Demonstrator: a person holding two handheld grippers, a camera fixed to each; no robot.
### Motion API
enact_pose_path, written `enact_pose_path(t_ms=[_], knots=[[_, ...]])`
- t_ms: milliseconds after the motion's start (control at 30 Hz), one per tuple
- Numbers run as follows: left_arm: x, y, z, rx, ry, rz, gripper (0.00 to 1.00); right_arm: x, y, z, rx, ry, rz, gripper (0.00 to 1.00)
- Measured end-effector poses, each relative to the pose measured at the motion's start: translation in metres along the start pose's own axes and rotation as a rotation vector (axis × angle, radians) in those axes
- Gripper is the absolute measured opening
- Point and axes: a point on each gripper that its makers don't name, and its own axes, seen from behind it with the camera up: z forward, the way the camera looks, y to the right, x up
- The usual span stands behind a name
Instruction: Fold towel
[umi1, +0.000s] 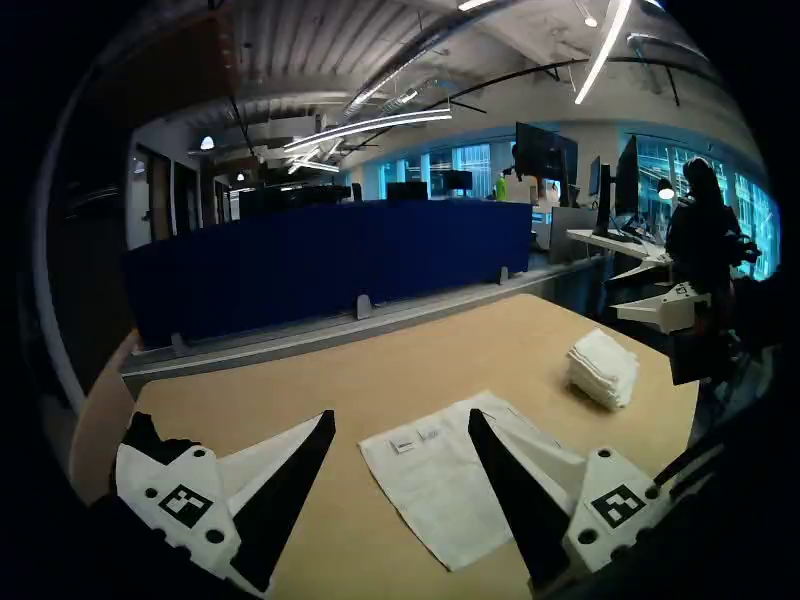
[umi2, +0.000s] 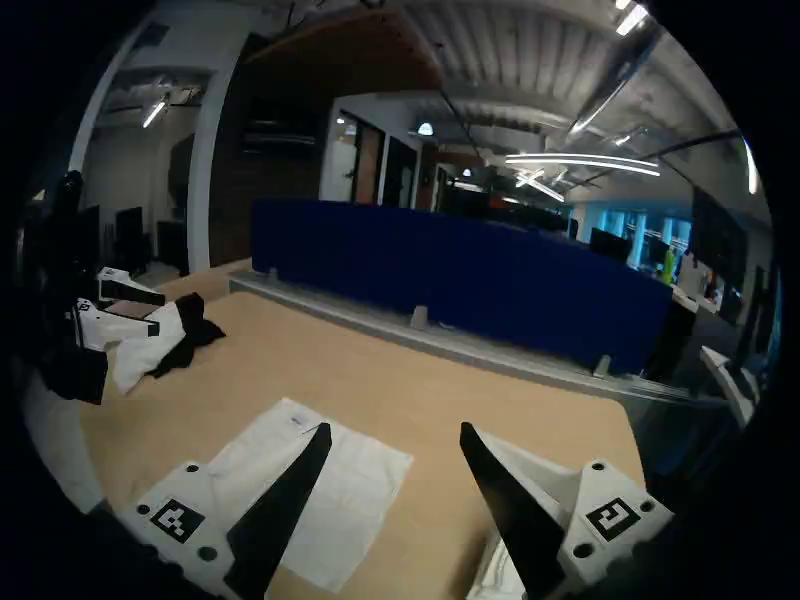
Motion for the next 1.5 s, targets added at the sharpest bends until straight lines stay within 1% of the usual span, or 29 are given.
enact_pose_path(t_ms=[167,300,467,600,700,867,1067,1200,1400,1500], knots=[[-0.033,0.008,0.013,-0.034,-0.066,0.016,0.99,-0.029,-0.010,0.009,0.049,-0.064,-0.011,1.00],[-0.059,0.014,0.023,-0.053,-0.112,0.010,0.99,-0.053,-0.019,0.016,0.084,-0.106,-0.002,1.00],[-0.089,0.021,0.031,-0.078,-0.163,-0.003,0.99,-0.083,-0.026,0.027,0.105,-0.160,0.004,1.00],[-0.115,0.026,0.036,-0.098,-0.208,0.006,0.99,-0.107,-0.031,0.033,0.120,-0.199,0.001,1.00],[-0.132,0.031,0.039,-0.114,-0.241,0.012,0.99,-0.122,-0.036,0.037,0.128,-0.224,-0.004,1.00],[-0.156,0.039,0.041,-0.140,-0.289,0.006,0.99,-0.149,-0.043,0.039,0.144,-0.273,-0.021,1.00],[-0.184,0.048,0.041,-0.174,-0.352,-0.001,0.99,-0.179,-0.052,0.037,0.173,-0.330,-0.043,1.00],[-0.203,0.054,0.042,-0.193,-0.393,-0.004,0.99,-0.199,-0.056,0.036,0.179,-0.366,-0.050,1.00],[-0.223,0.059,0.042,-0.210,-0.441,-0.017,0.99,-0.223,-0.059,0.034,0.189,-0.408,-0.052,0.99],[-0.231,0.064,0.042,-0.222,-0.466,-0.028,0.99,-0.233,-0.062,0.032,0.199,-0.431,-0.058,0.97]])
